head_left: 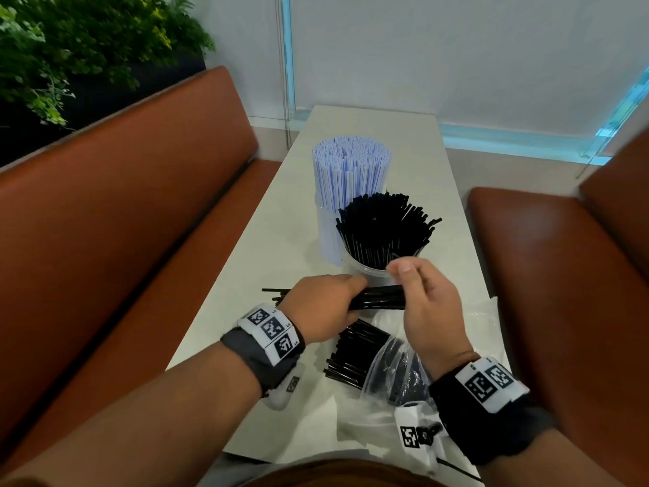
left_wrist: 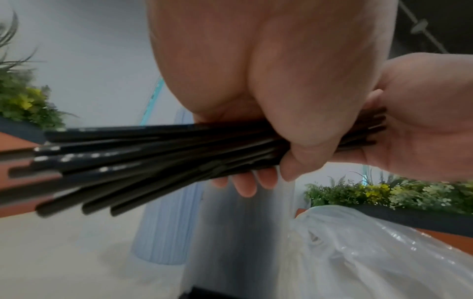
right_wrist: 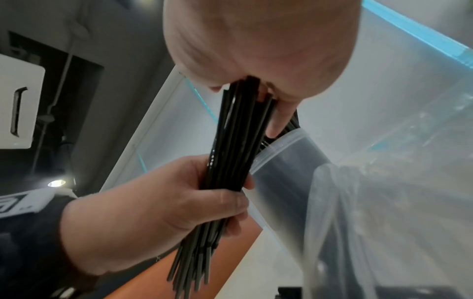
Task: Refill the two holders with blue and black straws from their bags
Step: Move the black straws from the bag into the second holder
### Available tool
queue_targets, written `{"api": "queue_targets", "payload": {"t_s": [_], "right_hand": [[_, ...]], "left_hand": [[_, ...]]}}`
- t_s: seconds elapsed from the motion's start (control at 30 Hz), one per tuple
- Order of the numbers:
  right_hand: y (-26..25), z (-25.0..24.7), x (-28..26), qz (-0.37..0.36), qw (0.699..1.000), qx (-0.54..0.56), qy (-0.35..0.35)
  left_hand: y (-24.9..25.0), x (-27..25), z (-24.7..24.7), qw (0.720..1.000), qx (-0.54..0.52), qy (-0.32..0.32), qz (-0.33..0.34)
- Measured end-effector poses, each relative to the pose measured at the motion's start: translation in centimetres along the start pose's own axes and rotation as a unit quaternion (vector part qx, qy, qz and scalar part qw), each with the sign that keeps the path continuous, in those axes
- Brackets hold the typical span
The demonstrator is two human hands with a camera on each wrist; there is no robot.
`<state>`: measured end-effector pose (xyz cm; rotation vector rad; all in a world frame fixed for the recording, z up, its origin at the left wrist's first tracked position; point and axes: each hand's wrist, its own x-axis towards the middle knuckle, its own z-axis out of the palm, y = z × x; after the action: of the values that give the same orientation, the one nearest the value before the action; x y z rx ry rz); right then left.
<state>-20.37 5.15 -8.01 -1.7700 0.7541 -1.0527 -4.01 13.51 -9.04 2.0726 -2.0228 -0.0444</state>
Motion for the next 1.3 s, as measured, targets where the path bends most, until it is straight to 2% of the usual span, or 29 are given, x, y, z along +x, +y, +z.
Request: {"api": "queue_targets", "payload": {"t_s": [0.07, 0.17, 0.27, 0.33, 0.37, 0.4, 0.47, 0.53, 0.6, 0.63, 0.67, 0.7, 0.8, 0.87, 0.93, 1.0, 1.03, 1.1, 1.13, 1.17, 1.23, 1.3], "right_hand": [[-0.5, -0.2, 0.6, 0.016, 1.000, -0.014, 0.006], [-0.9, 0.2, 0.6, 0.044, 0.995, -0.069, -0.057], [-1.2, -0.4, 0.7, 0.054, 0.998, 0.031, -0.011], [-1.0, -0.8, 0.9, 0.078, 0.989, 0.127, 0.022], [-0.8, -0.9, 1.0, 0.111, 0.980, 0.162, 0.028], [-0.6, -0.9, 1.0, 0.154, 0.971, 0.181, 0.024], [-0.2, -0.6, 1.0, 0.253, 0.945, 0.208, -0.004], [0.1, -0.4, 1.1, 0.333, 0.906, 0.259, -0.022], [0.0, -0.6, 1.2, 0.369, 0.866, 0.337, -0.010], [-0.1, -0.7, 1.2, 0.373, 0.849, 0.375, -0.007], [-0.4, -0.8, 1.2, 0.373, 0.835, 0.404, -0.013], [-0.7, -0.9, 1.2, 0.372, 0.826, 0.422, -0.027], [-1.0, -0.9, 1.3, 0.382, 0.820, 0.424, -0.048], [-0.9, -1.0, 1.4, 0.383, 0.819, 0.426, -0.037], [-1.0, -1.0, 1.3, 0.374, 0.823, 0.423, -0.067], [-1.2, -0.6, 1.1, 0.353, 0.855, 0.365, -0.101], [-1.2, -0.5, 1.0, 0.328, 0.883, 0.322, -0.100], [-0.9, -0.8, 1.0, 0.213, 0.951, 0.216, -0.059], [-1.0, -1.1, 1.0, 0.136, 0.975, 0.161, -0.068], [-1.1, -1.2, 0.9, 0.080, 0.984, 0.108, -0.120], [-1.2, -0.9, 0.5, 0.064, 0.968, -0.010, -0.242], [-1.3, -0.3, 0.4, 0.080, 0.965, -0.082, -0.236]], "left_hand": [[1.1, 0.7, 0.0, 1.000, 0.000, 0.031, 0.004], [3.0, 1.3, 0.1, 0.998, -0.022, 0.048, 0.027], [2.9, 1.3, -1.0, 0.996, -0.072, 0.051, -0.005], [2.2, 0.9, -2.5, 0.981, -0.172, 0.080, -0.037], [2.1, 0.7, -3.5, 0.961, -0.251, 0.108, -0.051], [2.2, 0.7, -4.5, 0.927, -0.341, 0.142, -0.062], [3.3, 0.9, -7.1, 0.836, -0.501, 0.219, -0.057], [4.2, 1.3, -9.1, 0.743, -0.604, 0.289, -0.004], [4.7, 1.8, -9.9, 0.645, -0.696, 0.316, 0.023], [5.0, 2.0, -9.9, 0.611, -0.727, 0.314, 0.021], [5.5, 2.2, -9.6, 0.592, -0.745, 0.307, 0.011], [6.0, 2.4, -9.2, 0.590, -0.751, 0.297, -0.004], [6.5, 2.8, -8.2, 0.608, -0.744, 0.274, -0.046], [6.3, 3.1, -8.3, 0.589, -0.756, 0.282, -0.055], [6.0, 3.2, -8.5, 0.582, -0.761, 0.282, -0.053], [6.1, 3.2, -8.4, 0.599, -0.753, 0.268, -0.058], [6.0, 3.3, -8.3, 0.603, -0.749, 0.266, -0.062], [5.6, 3.3, -8.2, 0.600, -0.749, 0.273, -0.073], [5.3, 3.3, -8.2, 0.599, -0.748, 0.275, -0.078], [5.3, 3.2, -8.2, 0.601, -0.746, 0.273, -0.084], [5.7, 3.0, -7.9, 0.610, -0.743, 0.260, -0.093], [6.1, 2.8, -7.6, 0.611, -0.746, 0.249, -0.094]]}}
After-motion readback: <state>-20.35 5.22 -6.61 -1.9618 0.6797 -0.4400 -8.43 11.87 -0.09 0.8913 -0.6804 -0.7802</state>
